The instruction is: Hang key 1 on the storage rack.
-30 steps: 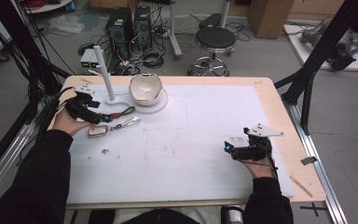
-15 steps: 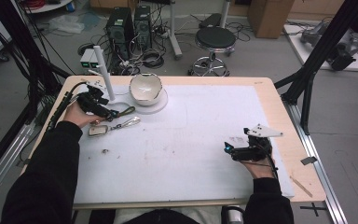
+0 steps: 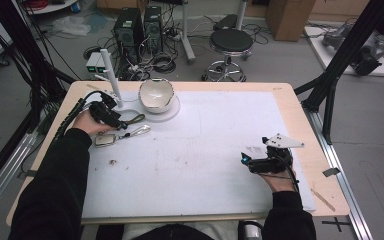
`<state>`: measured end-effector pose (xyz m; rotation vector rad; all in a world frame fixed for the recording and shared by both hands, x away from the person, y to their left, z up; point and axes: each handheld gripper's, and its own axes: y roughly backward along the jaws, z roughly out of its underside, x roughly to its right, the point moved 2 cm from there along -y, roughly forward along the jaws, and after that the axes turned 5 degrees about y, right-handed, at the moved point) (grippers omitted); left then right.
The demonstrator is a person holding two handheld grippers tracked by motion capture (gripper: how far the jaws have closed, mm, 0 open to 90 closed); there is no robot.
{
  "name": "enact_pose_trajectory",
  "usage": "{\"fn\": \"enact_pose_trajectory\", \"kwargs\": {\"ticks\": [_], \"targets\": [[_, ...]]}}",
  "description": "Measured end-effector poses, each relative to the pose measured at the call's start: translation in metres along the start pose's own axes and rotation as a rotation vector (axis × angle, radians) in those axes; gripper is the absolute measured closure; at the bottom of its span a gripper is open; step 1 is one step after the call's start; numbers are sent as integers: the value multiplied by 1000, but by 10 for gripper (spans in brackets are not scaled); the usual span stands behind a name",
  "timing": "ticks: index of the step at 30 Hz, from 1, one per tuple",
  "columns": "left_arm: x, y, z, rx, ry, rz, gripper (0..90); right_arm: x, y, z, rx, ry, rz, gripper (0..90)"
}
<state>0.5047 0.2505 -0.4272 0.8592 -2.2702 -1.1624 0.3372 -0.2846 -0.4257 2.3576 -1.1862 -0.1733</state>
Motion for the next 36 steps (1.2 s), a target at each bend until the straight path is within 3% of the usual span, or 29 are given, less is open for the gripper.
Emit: {"fn": "enact_pose_trajectory", "kwargs": {"ticks": [7,16,21,25,28,33,36], "targets": [[-1,-6,2,-29,15,-4,424,-2,0,0,-3,8,-2,6],[-1,-10,4,-63,-2,-42,560,-2,0,0,-1,20,2,6],[1,-10,4,-56,-27,-75,671,-3,0,0,-8,16,-3,7],[4,-9,8,-28,-65,-102,700,-3,0,0,-6,22,-1,7],[6,-9,11,5,-61,-107,715,-3,0,0,-7,23,1,7],[7,-3,11,-11,-91,-104,725,-3,1,0,-2,20,3,7],[8,4,11,-4,-77,-88,726,-3,2,0,0,16,2,7]]}}
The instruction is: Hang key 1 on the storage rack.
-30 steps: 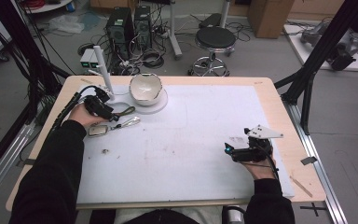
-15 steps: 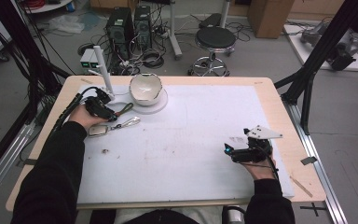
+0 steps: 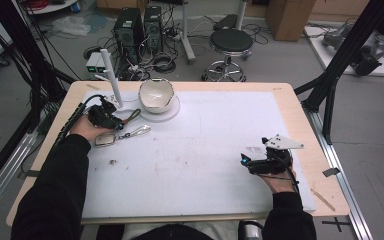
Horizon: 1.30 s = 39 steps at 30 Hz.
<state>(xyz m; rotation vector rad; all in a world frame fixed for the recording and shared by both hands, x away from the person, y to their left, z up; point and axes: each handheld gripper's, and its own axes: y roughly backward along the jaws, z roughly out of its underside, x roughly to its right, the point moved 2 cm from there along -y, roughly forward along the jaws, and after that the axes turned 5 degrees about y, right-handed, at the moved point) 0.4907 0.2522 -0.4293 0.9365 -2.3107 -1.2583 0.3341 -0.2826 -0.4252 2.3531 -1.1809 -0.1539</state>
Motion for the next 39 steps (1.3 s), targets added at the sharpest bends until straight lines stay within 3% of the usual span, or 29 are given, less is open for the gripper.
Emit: {"fn": "enact_pose_trajectory", "kwargs": {"ticks": [4,13,23,30,39], "targets": [[0,9,-1,21,18,7,725,1,0,0,-1,4,4,7],[-2,50,-3,130,33,-18,726,2,3,0,10,1,8,7],[-7,79,1,219,48,-31,726,2,2,0,11,-2,6,7],[-5,98,0,269,41,-34,726,1,2,0,8,2,5,7],[1,125,-10,319,-1,-51,726,1,2,-1,9,3,5,7]]}}
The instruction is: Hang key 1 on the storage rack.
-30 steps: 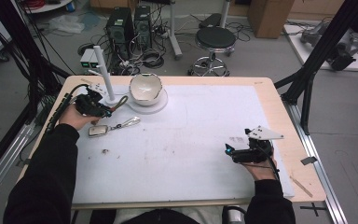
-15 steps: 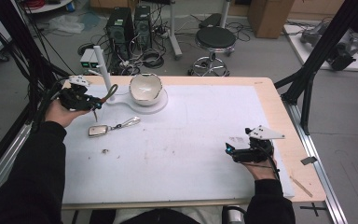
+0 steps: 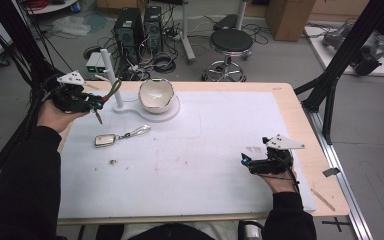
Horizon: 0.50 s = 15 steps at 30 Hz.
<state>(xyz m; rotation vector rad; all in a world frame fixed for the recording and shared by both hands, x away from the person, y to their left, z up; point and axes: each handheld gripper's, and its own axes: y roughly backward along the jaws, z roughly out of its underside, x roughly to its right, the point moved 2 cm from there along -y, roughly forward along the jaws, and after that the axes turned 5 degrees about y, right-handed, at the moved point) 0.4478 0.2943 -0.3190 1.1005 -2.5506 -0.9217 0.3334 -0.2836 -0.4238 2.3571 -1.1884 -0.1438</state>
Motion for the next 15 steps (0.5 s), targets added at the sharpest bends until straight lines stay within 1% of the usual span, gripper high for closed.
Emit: {"fn": "enact_pose_trajectory", "kwargs": {"ticks": [1,7,9,15], "targets": [[0,0,0,0,0,0,726,0,0,0,0,0,0,7],[-2,14,-12,10,-21,-25,726,0,0,0,-4,-1,0,7],[-3,16,-13,17,-20,-26,726,0,-1,0,0,2,1,7],[-8,26,-22,18,-25,-56,726,1,-1,0,-1,2,2,6]]}}
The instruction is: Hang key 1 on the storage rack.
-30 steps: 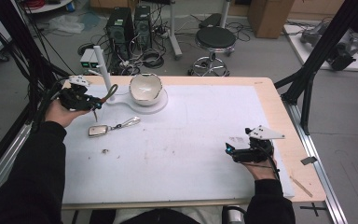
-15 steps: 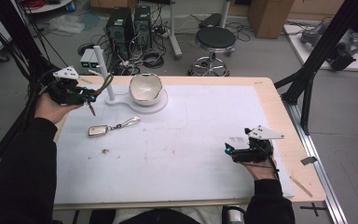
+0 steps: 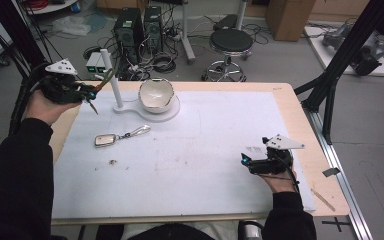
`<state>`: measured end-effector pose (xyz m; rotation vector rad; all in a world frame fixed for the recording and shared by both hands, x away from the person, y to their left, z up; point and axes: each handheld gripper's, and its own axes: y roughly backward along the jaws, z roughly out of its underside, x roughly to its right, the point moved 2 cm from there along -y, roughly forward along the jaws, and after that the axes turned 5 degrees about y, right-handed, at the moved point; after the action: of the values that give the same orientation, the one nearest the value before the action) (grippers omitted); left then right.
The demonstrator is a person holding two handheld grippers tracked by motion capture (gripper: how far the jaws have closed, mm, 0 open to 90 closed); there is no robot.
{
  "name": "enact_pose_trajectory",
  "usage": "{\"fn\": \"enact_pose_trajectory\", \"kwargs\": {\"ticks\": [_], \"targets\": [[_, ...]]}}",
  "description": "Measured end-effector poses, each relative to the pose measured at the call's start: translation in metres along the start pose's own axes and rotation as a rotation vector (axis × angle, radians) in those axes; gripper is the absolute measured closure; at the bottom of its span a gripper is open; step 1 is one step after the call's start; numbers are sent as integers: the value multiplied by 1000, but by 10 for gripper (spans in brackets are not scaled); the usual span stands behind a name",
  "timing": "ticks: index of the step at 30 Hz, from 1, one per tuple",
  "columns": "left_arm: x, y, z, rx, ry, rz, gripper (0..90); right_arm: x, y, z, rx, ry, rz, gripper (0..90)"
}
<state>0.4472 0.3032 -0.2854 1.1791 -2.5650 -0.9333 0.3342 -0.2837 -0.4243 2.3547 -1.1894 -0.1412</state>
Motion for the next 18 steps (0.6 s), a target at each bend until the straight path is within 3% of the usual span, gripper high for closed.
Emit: {"fn": "enact_pose_trajectory", "kwargs": {"ticks": [9,18], "targets": [[-4,4,-3,18,10,-27,726,0,0,0,-3,-4,-3,7],[-11,5,-1,0,35,-95,727,0,0,0,-4,0,-4,7]]}}
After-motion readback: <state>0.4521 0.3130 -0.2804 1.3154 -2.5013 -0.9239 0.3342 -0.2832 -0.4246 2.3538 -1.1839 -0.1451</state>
